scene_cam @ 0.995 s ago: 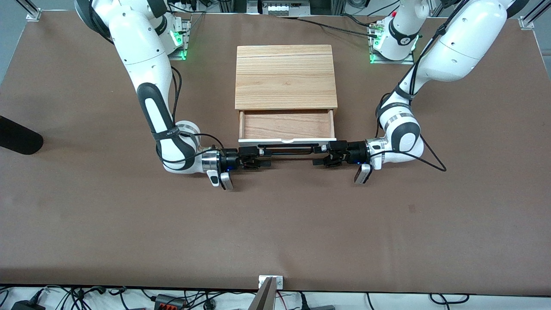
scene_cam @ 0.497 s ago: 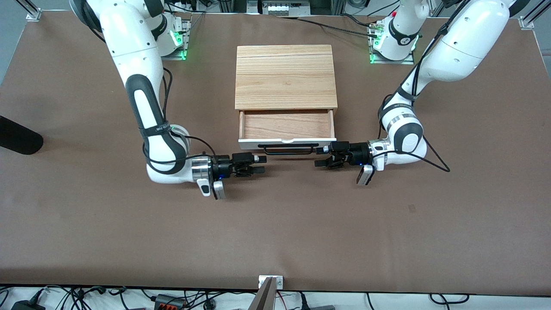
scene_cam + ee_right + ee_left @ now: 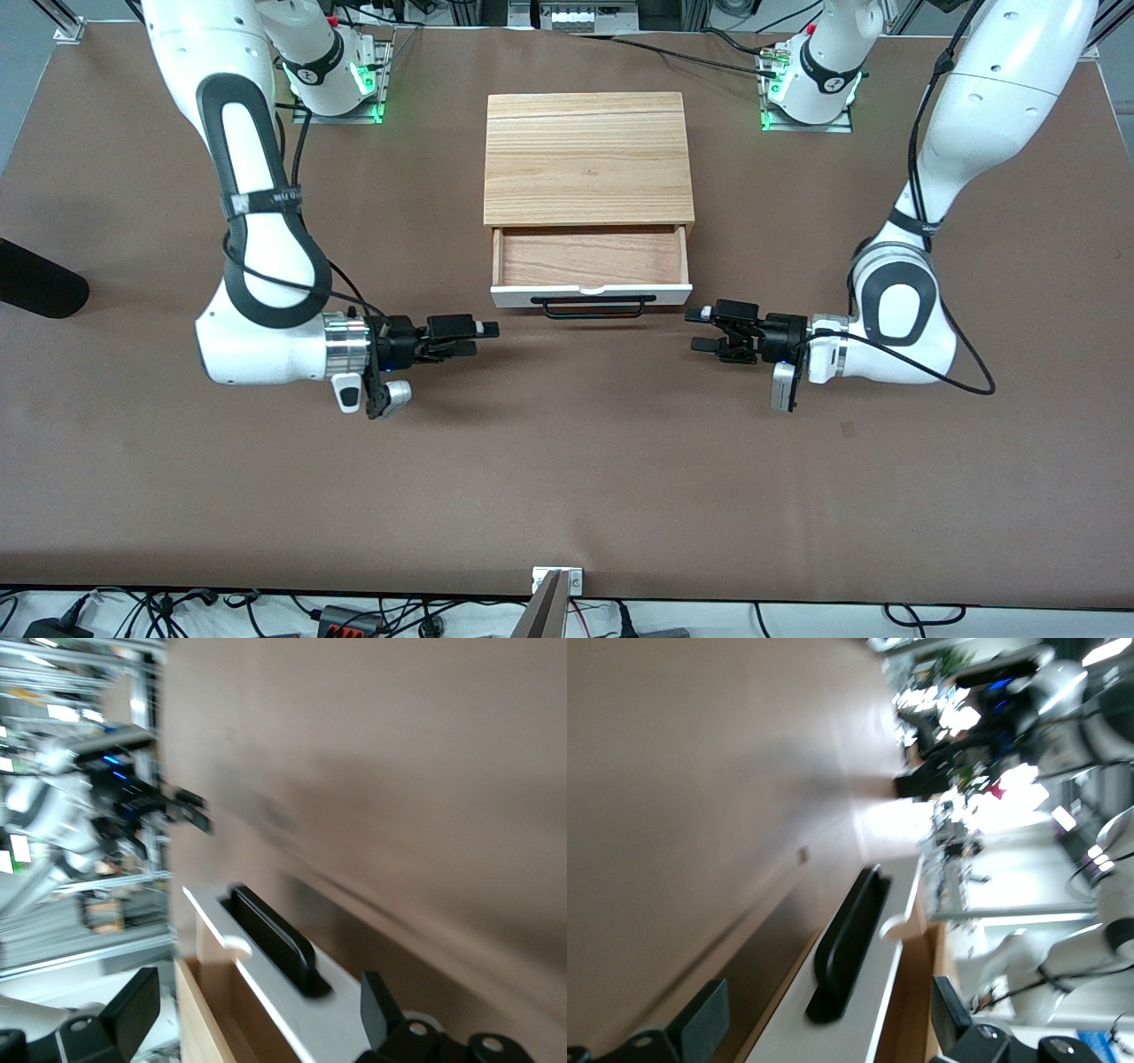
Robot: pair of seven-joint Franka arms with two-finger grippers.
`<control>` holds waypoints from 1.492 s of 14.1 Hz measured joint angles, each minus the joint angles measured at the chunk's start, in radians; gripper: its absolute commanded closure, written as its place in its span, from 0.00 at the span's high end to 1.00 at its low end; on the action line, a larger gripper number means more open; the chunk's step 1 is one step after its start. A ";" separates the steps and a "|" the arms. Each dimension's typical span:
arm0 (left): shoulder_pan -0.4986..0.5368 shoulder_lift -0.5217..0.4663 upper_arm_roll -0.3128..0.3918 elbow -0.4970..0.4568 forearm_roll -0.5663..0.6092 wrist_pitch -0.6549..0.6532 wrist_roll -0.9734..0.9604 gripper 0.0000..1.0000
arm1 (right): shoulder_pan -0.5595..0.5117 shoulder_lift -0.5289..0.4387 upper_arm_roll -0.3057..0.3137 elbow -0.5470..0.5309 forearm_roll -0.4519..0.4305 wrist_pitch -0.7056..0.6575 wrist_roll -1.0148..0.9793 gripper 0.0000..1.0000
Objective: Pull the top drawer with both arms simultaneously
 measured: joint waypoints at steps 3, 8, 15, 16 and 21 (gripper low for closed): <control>0.018 -0.001 0.001 0.102 0.230 -0.102 -0.161 1.00 | -0.001 -0.077 -0.065 0.002 -0.254 -0.141 0.139 1.00; 0.027 -0.017 0.001 0.305 0.561 -0.298 -0.413 1.00 | -0.005 -0.171 -0.197 0.050 -0.605 -0.314 0.155 1.00; 0.017 -0.158 -0.004 0.413 0.964 -0.503 -0.651 1.00 | -0.066 -0.211 -0.220 0.163 -0.806 -0.252 0.278 1.00; 0.017 -0.182 -0.004 0.427 1.013 -0.513 -0.659 1.00 | -0.123 -0.234 -0.160 0.163 -0.888 -0.234 0.281 1.00; -0.003 -0.362 0.069 0.363 1.083 -0.451 -0.841 1.00 | -0.417 -0.365 0.155 0.125 -1.123 -0.181 0.372 1.00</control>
